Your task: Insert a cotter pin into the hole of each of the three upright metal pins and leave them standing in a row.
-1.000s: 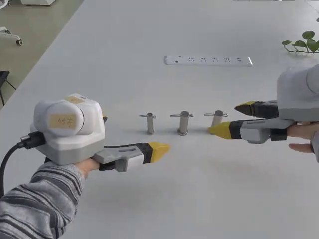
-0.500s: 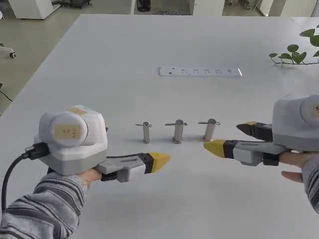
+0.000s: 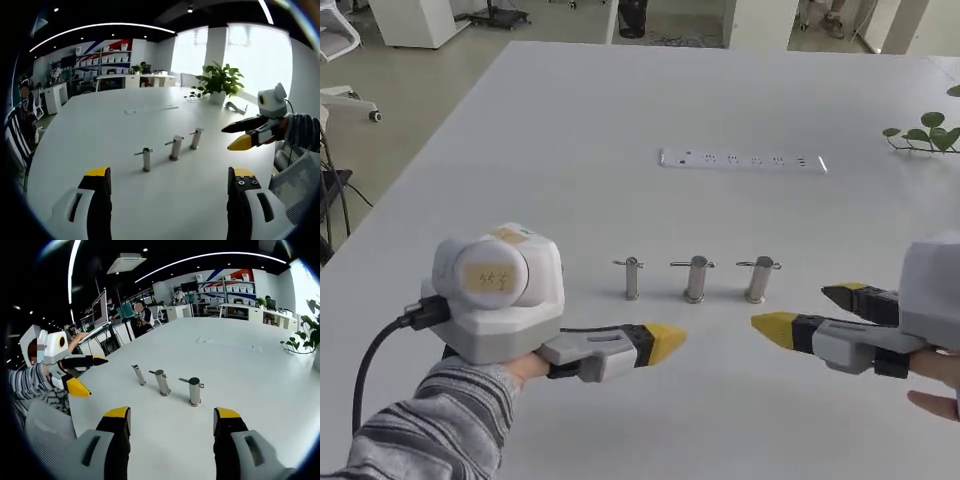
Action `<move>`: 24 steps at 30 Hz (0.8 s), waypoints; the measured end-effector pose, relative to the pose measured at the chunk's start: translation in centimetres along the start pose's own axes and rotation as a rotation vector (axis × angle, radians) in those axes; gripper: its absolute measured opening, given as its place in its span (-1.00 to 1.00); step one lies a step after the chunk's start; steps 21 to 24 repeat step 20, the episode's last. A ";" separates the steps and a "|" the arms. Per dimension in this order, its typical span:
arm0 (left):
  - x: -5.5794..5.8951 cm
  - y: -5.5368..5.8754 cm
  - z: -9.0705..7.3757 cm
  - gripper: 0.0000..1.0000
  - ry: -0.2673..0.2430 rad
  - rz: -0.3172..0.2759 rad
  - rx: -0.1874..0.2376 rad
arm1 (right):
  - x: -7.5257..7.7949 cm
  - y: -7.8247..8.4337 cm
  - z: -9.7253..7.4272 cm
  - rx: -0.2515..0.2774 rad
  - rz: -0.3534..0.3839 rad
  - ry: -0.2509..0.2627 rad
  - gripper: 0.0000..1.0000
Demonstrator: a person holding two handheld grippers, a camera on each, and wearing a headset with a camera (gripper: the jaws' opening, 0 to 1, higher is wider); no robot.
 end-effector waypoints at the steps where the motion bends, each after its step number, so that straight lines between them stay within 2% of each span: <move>1: 0.0 0.0 0.0 0.92 0.000 0.000 0.000 | -0.1 -0.1 0.0 0.007 0.002 -0.001 0.29; 6: -0.1 0.1 -0.2 0.92 -0.006 0.007 -0.007 | -0.4 -0.3 0.1 0.031 0.016 -0.018 0.30; 15: -0.2 0.5 -0.7 0.92 -0.013 0.011 -0.012 | -0.9 -0.3 -0.1 0.029 -0.010 -0.026 0.38; 20: -0.1 0.5 -0.7 0.92 -0.009 0.022 -0.013 | -0.9 -0.1 -0.1 0.031 -0.019 -0.024 0.50; 24: -0.1 0.5 -0.7 0.92 -0.009 0.022 -0.013 | -0.9 -0.1 -0.1 0.031 -0.019 -0.024 0.50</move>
Point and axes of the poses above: the centre of the closed fingertips' face, and the gripper's own axes: z roughly forward along the fingers, x roughly to its right, y roughly out of its underside, the point moved 9 cm from there along -z, roughly backward along the fingers, and after that the axes turned 6 degrees about -x, right-handed, at the moved point
